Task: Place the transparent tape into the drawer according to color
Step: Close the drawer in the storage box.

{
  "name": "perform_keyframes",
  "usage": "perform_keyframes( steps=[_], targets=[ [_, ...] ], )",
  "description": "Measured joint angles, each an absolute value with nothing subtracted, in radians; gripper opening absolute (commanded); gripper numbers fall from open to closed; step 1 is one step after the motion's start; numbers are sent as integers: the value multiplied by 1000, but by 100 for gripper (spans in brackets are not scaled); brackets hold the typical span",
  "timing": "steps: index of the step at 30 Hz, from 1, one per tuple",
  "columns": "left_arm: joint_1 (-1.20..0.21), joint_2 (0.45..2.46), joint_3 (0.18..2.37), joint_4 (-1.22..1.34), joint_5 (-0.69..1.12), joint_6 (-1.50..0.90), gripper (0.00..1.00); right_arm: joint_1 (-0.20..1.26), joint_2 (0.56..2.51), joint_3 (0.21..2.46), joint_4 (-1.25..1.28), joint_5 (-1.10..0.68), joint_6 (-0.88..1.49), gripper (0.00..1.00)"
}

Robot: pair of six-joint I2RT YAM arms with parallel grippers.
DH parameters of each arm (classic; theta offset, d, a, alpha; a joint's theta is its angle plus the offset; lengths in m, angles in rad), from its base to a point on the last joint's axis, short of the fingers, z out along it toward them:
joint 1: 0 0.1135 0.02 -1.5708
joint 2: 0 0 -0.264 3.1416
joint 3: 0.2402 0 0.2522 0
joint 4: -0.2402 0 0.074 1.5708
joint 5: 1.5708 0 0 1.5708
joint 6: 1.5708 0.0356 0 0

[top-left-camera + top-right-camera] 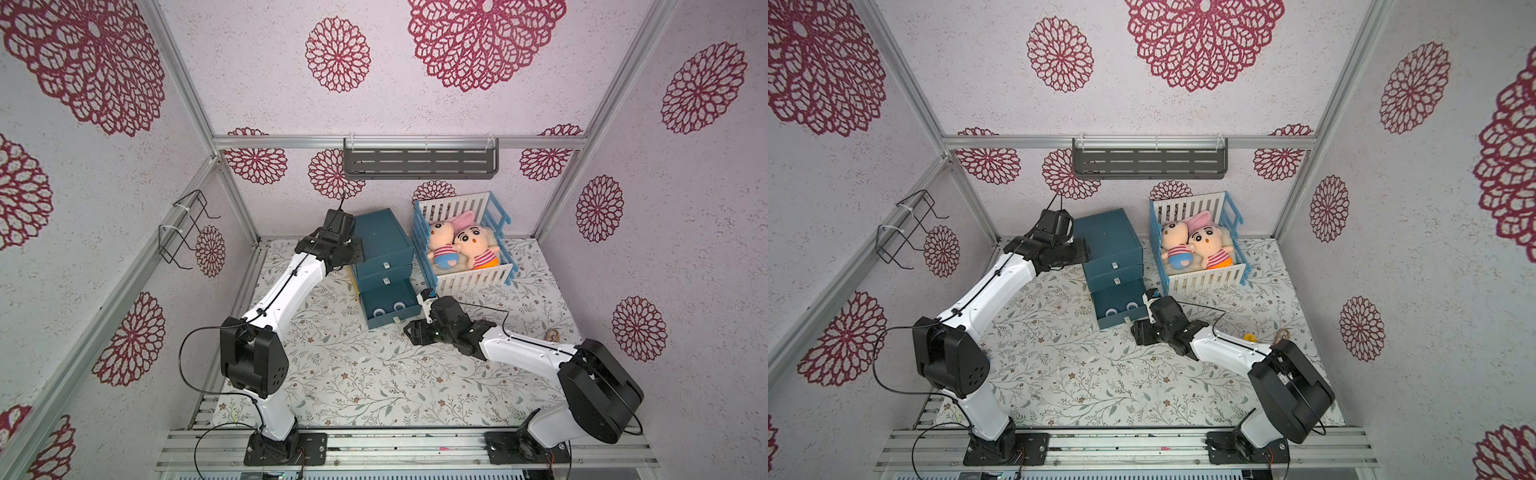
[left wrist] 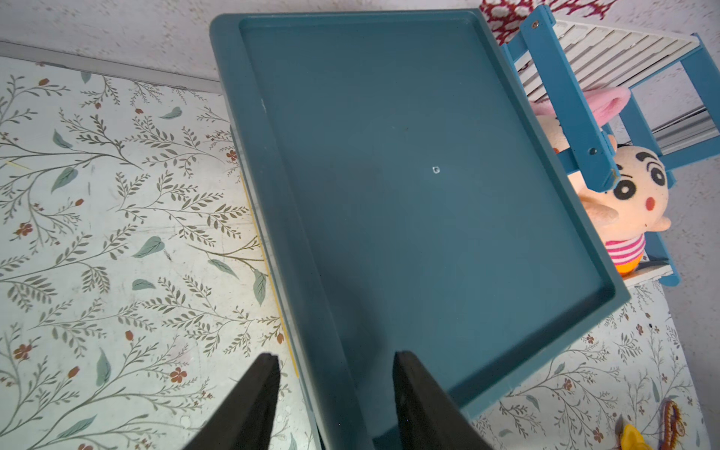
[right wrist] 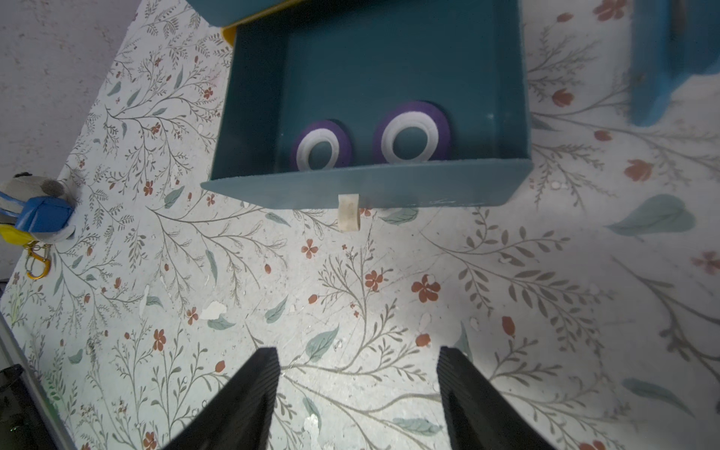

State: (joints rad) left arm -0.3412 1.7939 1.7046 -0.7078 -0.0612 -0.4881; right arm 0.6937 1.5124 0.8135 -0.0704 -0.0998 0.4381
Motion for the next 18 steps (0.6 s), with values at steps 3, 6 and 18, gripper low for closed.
perform_keyframes(
  steps=[3, 6, 18],
  targets=[
    [-341, 1807, 1705, -698, -60, -490, 51, 710, 1529, 813, -42, -85, 437, 67],
    [-341, 1808, 1704, -694, -59, -491, 51, 730, 1550, 813, -6, -57, 437, 66],
    [-340, 1808, 1704, -694, -52, -491, 48, 785, 1669, 814, 156, 46, 438, 63]
  ],
)
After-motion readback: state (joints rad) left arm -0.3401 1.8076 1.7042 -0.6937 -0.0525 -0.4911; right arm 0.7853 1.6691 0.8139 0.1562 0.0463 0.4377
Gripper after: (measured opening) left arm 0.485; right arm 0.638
